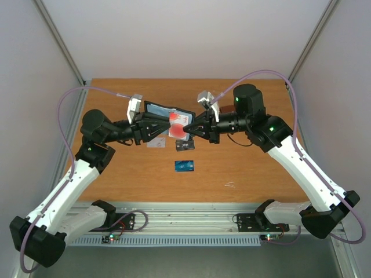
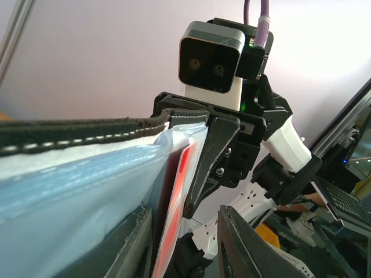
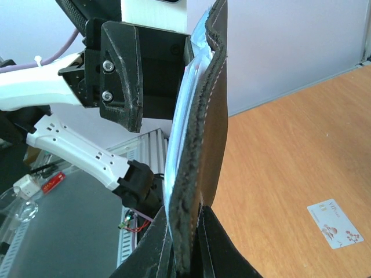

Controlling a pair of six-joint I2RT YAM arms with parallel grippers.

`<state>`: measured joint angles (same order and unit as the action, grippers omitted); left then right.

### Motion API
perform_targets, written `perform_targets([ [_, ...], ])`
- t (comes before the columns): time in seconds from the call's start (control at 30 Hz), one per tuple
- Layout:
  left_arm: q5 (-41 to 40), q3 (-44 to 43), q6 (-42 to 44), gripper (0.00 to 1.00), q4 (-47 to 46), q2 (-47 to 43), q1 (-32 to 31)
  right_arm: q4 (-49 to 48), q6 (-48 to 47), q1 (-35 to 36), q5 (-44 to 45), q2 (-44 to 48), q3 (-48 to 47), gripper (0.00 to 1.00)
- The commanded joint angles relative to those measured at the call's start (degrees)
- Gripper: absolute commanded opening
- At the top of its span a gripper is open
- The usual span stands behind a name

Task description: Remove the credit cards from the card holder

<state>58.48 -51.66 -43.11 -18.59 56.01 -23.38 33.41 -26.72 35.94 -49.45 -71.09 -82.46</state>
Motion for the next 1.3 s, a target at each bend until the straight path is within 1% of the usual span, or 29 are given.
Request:
perform_targets([
  [0.0,3.7,-2.8,4.7,0.31,2.1,1.1,-3.5,-2.8,0.1,0.5,-3.4,-0.1,-3.5,0.01],
  [0.03,3.6,-2.9,6.2,0.30,2.7,1.4,-4.0,-3.0,0.5,0.5,-3.3,-0.6,-3.8,0.01],
  [0.13,3.6,-3.3,6.5,0.27,2.2,2.4,-4.3,-3.6,1.3,0.5,-3.2,-1.8,-4.5,0.01],
  [0.23,4.3,-3.8,7.6,0.24,2.0,2.8,-5.3,-5.0,2.3,0.6,-1.1,-2.0,-3.8,0.01],
  [0.27,4.6,-3.9,8.1,0.24,2.0,2.9,-5.5,-5.0,2.5,0.6,0.6,-2.1,-3.7,0.01],
  [0.4,6.2,-4.2,9.2,0.23,0.3,2.7,-5.6,-3.8,3.4,0.5,13.0,-2.6,-3.6,0.01],
  [0.47,7.6,-4.4,8.8,0.25,-0.4,2.5,-5.2,-3.6,3.6,0.5,15.5,-2.6,-3.7,0.01],
  [0.53,9.3,-4.7,8.2,0.27,-1.2,2.5,-4.3,-2.9,3.6,0.4,16.2,-3.1,-4.6,0.01],
  [0.67,12.0,-6.0,7.0,0.27,0.0,3.2,-3.7,-2.3,3.1,0.3,14.0,-3.8,-5.9,0.01],
  [0.83,16.2,-9.2,5.7,0.27,3.7,4.6,-2.2,-2.7,2.9,-1.5,3.8,-4.3,-6.9,0.01],
  [0.93,16.6,-10.5,1.9,0.27,3.3,5.7,-1.7,-0.5,1.6,-1.7,-0.9,-5.1,-9.1,0.01],
  [1.0,16.2,-11.1,-2.8,0.27,1.0,6.1,-1.5,0.8,1.2,-1.9,-2.6,-5.8,-10.5,0.01],
  [1.17,14.1,-14.2,-11.3,0.26,-0.7,6.9,-1.1,3.3,2.9,-2.4,-0.8,-7.8,-14.9,0.01],
  [1.27,13.1,-16.5,-14.0,0.27,1.6,6.9,-1.0,3.9,4.3,-2.4,0.3,-8.5,-16.9,0.01],
])
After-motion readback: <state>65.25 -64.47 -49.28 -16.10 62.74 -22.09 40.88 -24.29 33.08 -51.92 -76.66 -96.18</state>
